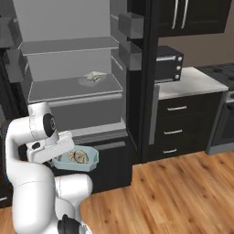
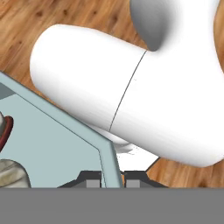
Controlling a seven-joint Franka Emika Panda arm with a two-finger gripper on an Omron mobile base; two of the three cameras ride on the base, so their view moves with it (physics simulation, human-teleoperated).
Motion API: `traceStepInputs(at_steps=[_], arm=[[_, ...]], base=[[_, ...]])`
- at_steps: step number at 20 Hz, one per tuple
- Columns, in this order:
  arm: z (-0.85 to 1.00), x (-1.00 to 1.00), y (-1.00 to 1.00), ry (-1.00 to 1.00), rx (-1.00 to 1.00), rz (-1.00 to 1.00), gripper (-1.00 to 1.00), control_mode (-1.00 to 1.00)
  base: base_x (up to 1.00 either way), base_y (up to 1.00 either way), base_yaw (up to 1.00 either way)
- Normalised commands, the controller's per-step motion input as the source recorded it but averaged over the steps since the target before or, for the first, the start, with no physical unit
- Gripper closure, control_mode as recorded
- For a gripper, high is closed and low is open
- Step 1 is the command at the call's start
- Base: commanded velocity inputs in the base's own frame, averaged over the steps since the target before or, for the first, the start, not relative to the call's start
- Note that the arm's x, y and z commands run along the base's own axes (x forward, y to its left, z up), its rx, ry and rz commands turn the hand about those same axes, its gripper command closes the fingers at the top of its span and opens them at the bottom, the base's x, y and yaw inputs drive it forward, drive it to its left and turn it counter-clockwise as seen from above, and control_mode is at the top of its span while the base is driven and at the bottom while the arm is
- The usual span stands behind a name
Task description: Place two dumplings into each of the tupperware containers and then place the containers in the fridge.
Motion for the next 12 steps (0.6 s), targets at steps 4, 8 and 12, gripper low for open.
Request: traceStepInputs(at_steps=[4, 8, 12], arm=[[0.00, 0.00, 0.00, 0.00, 0.00, 0.00, 1.00, 1.00], [0.00, 0.00, 0.00, 0.00, 0.00, 0.00, 1.00, 1.00], [0.00, 0.00, 0.00, 0.00, 0.00, 0.00, 1.00, 1.00]], base=[[0.84, 0.02, -0.06], [0.67, 0.00, -0.04], [0.49, 0.00, 0.00]])
